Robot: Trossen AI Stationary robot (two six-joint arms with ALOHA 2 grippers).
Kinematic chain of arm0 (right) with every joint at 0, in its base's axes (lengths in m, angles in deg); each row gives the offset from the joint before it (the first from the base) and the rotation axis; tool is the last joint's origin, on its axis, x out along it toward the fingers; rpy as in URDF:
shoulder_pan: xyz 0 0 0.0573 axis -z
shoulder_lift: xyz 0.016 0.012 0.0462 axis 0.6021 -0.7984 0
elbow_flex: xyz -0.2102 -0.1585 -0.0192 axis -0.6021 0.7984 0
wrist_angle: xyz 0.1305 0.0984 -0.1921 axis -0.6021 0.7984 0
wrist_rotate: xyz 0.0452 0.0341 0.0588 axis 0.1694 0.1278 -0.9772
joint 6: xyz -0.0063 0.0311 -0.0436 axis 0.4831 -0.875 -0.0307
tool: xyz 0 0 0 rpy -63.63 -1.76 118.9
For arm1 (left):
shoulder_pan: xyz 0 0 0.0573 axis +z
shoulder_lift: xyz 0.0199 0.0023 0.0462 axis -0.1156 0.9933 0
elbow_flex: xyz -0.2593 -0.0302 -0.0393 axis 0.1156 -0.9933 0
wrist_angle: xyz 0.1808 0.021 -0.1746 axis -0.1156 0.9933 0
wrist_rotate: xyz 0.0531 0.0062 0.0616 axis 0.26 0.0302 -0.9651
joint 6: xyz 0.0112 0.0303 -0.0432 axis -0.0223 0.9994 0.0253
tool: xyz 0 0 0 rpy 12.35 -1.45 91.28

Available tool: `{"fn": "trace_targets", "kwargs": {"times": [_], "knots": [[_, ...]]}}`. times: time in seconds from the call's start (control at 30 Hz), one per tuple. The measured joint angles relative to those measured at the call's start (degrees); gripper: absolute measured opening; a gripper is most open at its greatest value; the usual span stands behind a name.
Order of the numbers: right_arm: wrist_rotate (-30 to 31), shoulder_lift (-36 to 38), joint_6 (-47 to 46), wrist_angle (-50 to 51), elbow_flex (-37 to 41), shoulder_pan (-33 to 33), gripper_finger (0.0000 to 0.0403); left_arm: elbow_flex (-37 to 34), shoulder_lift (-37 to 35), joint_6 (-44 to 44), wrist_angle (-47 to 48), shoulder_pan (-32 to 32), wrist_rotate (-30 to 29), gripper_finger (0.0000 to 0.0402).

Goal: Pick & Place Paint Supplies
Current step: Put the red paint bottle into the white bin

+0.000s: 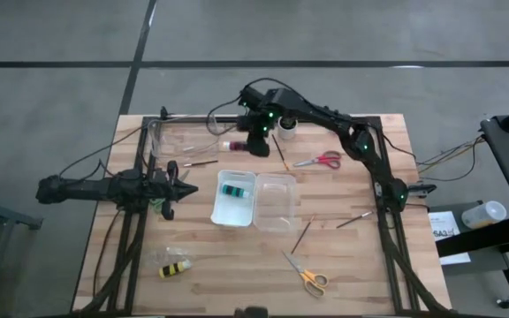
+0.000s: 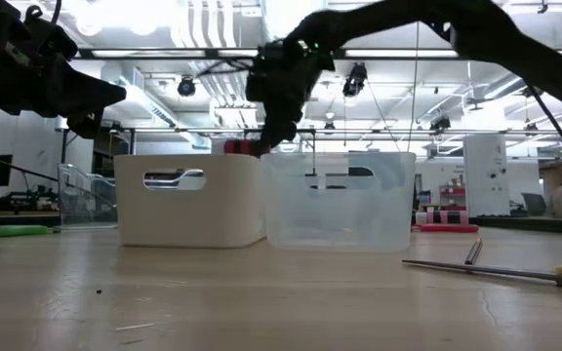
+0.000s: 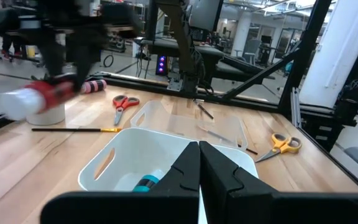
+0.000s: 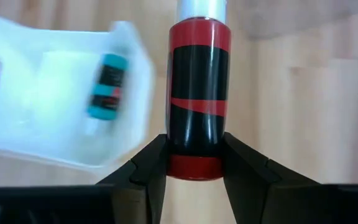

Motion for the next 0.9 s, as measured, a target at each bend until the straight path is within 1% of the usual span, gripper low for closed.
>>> {"fn": "trace_targets", "kwargs": {"times": [0.13, 0.43, 0.57, 0.73, 0.9], "knots": [[0.0, 0.4, -1.8, 1.4, 0.0, -3.0, 0.0125, 0.0, 0.0, 0.0, 0.0, 0.0, 0.0, 0.0001], [0.3, 0.6, -6.4, -0.2, 0.0, -10.4, 0.0125, 0.0, 0.0, 0.0, 0.0, 0.0, 0.0, 0.0001], [4.2, 0.6, -9.1, -1.6, 0.0, -13.4, 0.0125, 0.0, 0.0, 0.0, 0.0, 0.0, 0.0, 0.0001], [4.8, 0.6, -13.3, -1.7, 0.0, -16.0, 0.0125, 0.0, 0.0, 0.0, 0.0, 0.0, 0.0, 0.0001], [8.1, 0.6, -17.6, -1.9, 0.1, -18.0, 0.0125, 0.0, 0.0, 0.0, 0.0, 0.0, 0.0, 0.0001]]}}
